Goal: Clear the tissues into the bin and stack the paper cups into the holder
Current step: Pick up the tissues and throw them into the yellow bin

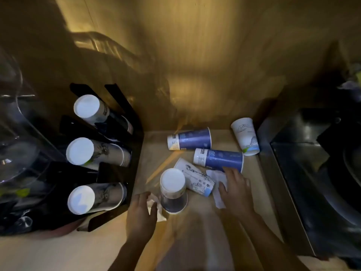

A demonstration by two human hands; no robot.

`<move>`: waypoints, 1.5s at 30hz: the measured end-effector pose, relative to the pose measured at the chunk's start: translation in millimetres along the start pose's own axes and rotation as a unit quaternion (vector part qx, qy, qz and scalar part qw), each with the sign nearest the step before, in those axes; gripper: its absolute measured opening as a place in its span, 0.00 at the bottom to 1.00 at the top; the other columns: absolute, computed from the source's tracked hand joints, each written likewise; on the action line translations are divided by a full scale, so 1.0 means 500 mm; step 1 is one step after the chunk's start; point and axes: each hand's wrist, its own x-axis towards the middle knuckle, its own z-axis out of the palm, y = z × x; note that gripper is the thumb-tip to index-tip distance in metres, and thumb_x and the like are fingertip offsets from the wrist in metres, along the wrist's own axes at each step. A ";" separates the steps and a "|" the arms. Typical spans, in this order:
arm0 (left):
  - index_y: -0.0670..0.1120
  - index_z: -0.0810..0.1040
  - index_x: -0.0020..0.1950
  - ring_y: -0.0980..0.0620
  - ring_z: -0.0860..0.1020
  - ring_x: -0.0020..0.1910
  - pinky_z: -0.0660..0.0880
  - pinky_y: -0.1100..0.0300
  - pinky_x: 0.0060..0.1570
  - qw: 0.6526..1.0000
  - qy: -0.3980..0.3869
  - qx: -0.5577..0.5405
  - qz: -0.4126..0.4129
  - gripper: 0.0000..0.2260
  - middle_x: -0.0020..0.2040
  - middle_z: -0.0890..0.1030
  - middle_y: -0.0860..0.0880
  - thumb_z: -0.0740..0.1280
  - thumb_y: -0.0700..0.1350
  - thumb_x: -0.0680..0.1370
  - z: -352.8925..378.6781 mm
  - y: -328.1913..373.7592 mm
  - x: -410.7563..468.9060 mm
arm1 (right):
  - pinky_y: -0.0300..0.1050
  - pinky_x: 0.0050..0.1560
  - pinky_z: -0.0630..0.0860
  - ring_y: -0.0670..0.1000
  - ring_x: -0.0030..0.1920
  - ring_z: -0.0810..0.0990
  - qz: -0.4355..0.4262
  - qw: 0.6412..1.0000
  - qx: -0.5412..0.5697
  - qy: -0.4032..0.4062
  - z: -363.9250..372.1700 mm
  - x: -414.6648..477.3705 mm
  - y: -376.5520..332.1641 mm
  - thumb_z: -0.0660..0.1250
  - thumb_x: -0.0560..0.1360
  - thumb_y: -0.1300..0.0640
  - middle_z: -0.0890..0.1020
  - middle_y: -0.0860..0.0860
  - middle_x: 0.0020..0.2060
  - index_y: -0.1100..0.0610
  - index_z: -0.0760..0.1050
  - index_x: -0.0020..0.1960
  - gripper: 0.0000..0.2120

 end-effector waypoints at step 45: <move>0.44 0.78 0.40 0.44 0.77 0.36 0.73 0.50 0.37 0.972 0.125 -0.117 -0.162 0.09 0.34 0.80 0.44 0.64 0.46 0.77 -0.010 -0.066 -0.261 | 0.47 0.37 0.70 0.53 0.36 0.75 -0.135 0.981 0.086 -0.107 0.028 -0.194 0.021 0.65 0.73 0.61 0.79 0.54 0.35 0.56 0.73 0.38 0.05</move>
